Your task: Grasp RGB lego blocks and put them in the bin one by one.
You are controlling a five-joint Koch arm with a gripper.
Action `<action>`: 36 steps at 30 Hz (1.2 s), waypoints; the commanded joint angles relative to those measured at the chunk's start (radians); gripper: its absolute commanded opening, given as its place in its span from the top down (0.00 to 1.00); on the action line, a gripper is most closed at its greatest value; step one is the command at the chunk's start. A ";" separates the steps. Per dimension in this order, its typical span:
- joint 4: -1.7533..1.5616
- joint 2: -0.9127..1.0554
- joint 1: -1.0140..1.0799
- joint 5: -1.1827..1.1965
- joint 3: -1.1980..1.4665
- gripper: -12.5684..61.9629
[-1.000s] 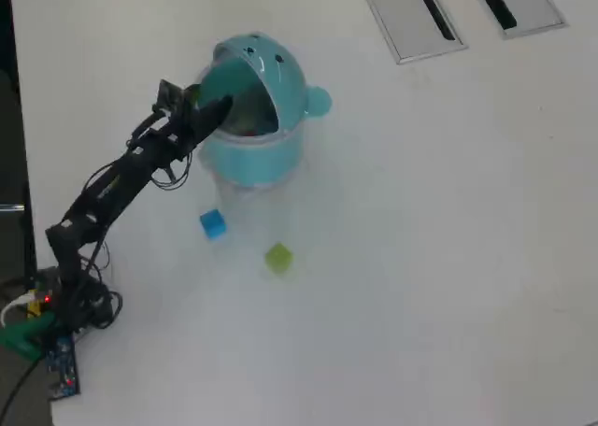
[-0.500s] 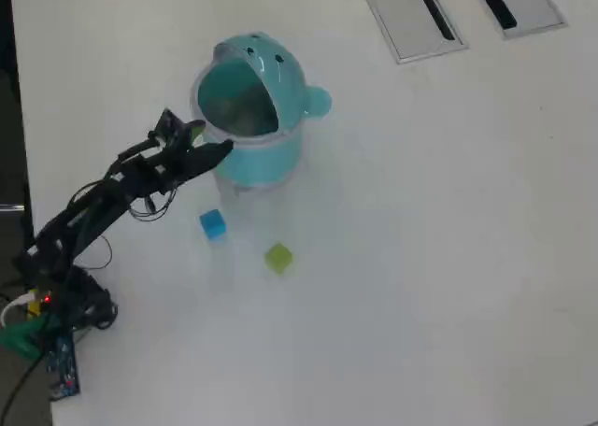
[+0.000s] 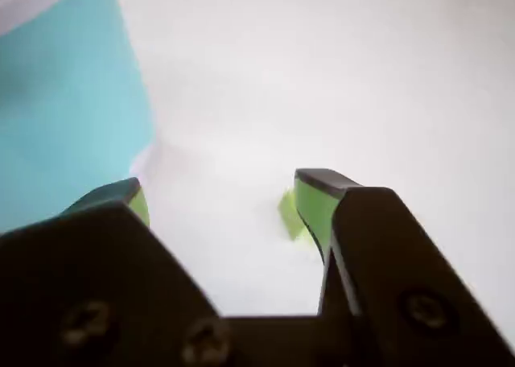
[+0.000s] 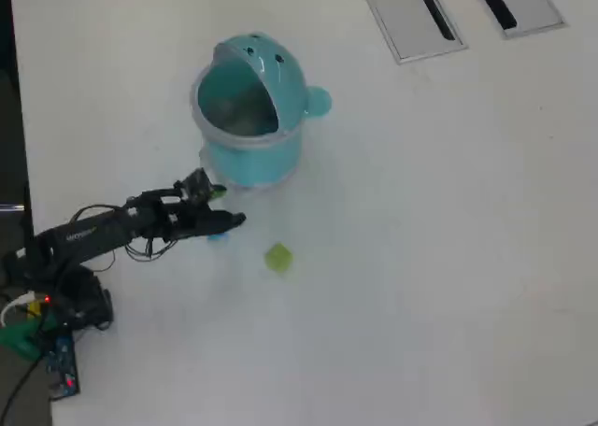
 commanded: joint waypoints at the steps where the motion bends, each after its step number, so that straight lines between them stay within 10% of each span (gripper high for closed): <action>1: -0.072 -0.011 0.041 -0.038 -0.015 0.38; 36: -0.430 -0.439 0.163 -0.051 0.083 0.37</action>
